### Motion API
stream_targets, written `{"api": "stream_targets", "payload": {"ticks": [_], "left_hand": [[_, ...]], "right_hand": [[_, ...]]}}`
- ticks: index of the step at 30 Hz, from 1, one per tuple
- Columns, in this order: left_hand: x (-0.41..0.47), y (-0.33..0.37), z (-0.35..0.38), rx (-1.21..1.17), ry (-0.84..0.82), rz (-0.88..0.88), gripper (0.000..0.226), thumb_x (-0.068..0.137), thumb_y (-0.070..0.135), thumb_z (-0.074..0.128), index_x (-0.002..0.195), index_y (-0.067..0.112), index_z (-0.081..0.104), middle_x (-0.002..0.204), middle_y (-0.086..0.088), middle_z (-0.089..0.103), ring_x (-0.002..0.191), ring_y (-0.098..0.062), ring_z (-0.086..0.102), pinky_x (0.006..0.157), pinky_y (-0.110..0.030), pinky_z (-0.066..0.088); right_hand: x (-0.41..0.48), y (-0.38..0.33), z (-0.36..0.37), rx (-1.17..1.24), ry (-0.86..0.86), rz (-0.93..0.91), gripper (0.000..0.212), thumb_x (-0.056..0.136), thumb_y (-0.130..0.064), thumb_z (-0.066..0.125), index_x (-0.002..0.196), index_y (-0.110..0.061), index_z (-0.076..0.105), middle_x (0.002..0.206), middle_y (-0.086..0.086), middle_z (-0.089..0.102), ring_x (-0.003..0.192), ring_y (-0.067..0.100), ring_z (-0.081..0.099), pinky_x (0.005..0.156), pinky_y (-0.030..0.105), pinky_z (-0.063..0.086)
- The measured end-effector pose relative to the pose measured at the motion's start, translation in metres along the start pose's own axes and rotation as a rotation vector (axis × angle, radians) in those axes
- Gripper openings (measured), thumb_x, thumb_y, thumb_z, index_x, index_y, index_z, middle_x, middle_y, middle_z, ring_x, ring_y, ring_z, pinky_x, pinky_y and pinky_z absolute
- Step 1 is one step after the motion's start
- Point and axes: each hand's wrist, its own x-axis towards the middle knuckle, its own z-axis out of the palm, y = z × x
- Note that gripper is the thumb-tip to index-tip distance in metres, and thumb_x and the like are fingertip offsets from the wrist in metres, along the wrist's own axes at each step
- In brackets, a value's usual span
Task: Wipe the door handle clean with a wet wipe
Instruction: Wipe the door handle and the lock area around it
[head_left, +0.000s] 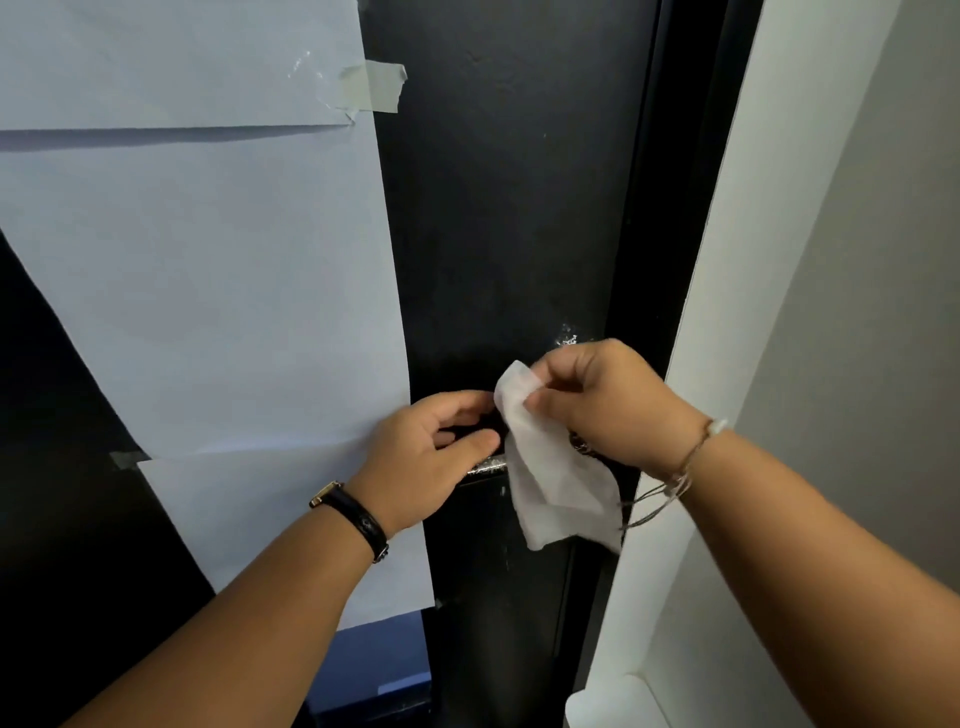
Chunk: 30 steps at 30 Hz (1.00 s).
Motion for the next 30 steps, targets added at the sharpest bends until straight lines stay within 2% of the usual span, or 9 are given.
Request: {"api": "stream_targets", "payload": {"ticks": [4,9,12,16,18,20,23,27,30], "left_hand": [[0.004,0.002,-0.004,0.091,-0.085,0.036,0.028,0.073,0.03,0.068,0.099,0.038,0.064,0.114,0.015,0.064,0.109,-0.004,0.057,0.097,-0.03,0.044],[0.005,0.012,-0.008,0.011,-0.015,-0.018,0.007,0.077,0.014,0.07,0.082,0.018,0.069,0.086,-0.008,0.073,0.083,-0.024,0.069,0.079,-0.041,0.057],[0.004,0.013,-0.013,0.093,0.01,-0.078,0.012,0.074,0.013,0.072,0.083,0.019,0.066,0.074,-0.004,0.072,0.068,-0.017,0.068,0.071,-0.033,0.057],[0.002,0.008,-0.014,0.174,0.036,-0.122,0.023,0.069,0.016,0.077,0.08,0.028,0.062,0.07,0.005,0.066,0.061,-0.007,0.059,0.066,-0.024,0.052],[-0.001,0.006,-0.013,0.187,0.066,-0.12,0.021,0.069,0.017,0.078,0.077,0.027,0.062,0.072,0.006,0.064,0.064,-0.008,0.059,0.068,-0.023,0.052],[-0.001,0.004,-0.013,0.207,0.111,-0.106,0.018,0.071,0.015,0.076,0.073,0.026,0.062,0.072,0.006,0.063,0.065,-0.008,0.058,0.066,-0.018,0.05],[-0.001,0.0,-0.015,0.211,0.2,-0.102,0.027,0.078,0.004,0.064,0.071,0.03,0.06,0.077,0.008,0.065,0.071,-0.006,0.061,0.067,-0.013,0.046],[-0.001,0.001,-0.017,0.225,0.249,-0.089,0.033,0.08,0.0,0.056,0.075,0.032,0.059,0.082,0.013,0.065,0.08,-0.003,0.062,0.07,-0.009,0.045],[-0.002,0.003,-0.015,0.257,0.245,-0.071,0.03,0.081,0.001,0.055,0.078,0.03,0.061,0.082,0.015,0.064,0.079,0.0,0.061,0.067,-0.006,0.046]], "right_hand": [[0.004,-0.004,-0.008,0.066,-0.106,0.042,0.011,0.084,-0.006,0.06,0.081,-0.012,0.069,0.08,0.006,0.069,0.073,0.014,0.065,0.071,0.028,0.057],[0.009,0.005,-0.005,-0.021,-0.012,0.04,0.014,0.079,-0.009,0.066,0.079,-0.021,0.06,0.07,-0.004,0.062,0.062,0.006,0.059,0.058,0.018,0.052],[0.012,0.012,0.002,-0.138,0.027,0.025,0.027,0.076,-0.007,0.066,0.07,-0.025,0.047,0.068,-0.003,0.055,0.061,0.013,0.053,0.058,0.02,0.046],[0.006,0.017,0.02,-0.365,-0.097,-0.06,0.021,0.085,-0.01,0.049,0.087,-0.021,0.067,0.097,0.004,0.068,0.092,0.023,0.062,0.084,0.035,0.05],[0.0,0.017,0.032,-0.475,-0.15,-0.087,0.026,0.088,-0.029,0.043,0.101,-0.026,0.065,0.115,-0.005,0.063,0.11,0.018,0.051,0.096,0.044,0.039],[-0.005,0.016,0.045,-0.559,-0.169,-0.134,0.041,0.086,-0.05,0.03,0.11,-0.032,0.058,0.12,-0.012,0.06,0.116,0.015,0.045,0.097,0.048,0.032],[-0.011,0.018,0.064,-0.637,-0.132,-0.244,0.053,0.084,-0.055,0.018,0.115,-0.028,0.052,0.108,-0.006,0.067,0.104,0.018,0.058,0.09,0.046,0.035],[-0.012,0.026,0.084,-0.786,0.038,-0.42,0.036,0.089,-0.041,0.031,0.09,-0.02,0.06,0.074,-0.003,0.069,0.065,0.022,0.063,0.063,0.036,0.045],[-0.011,0.036,0.088,-0.909,0.093,-0.475,0.031,0.091,-0.039,0.035,0.084,-0.02,0.059,0.069,-0.005,0.066,0.059,0.02,0.059,0.065,0.035,0.041]]}}
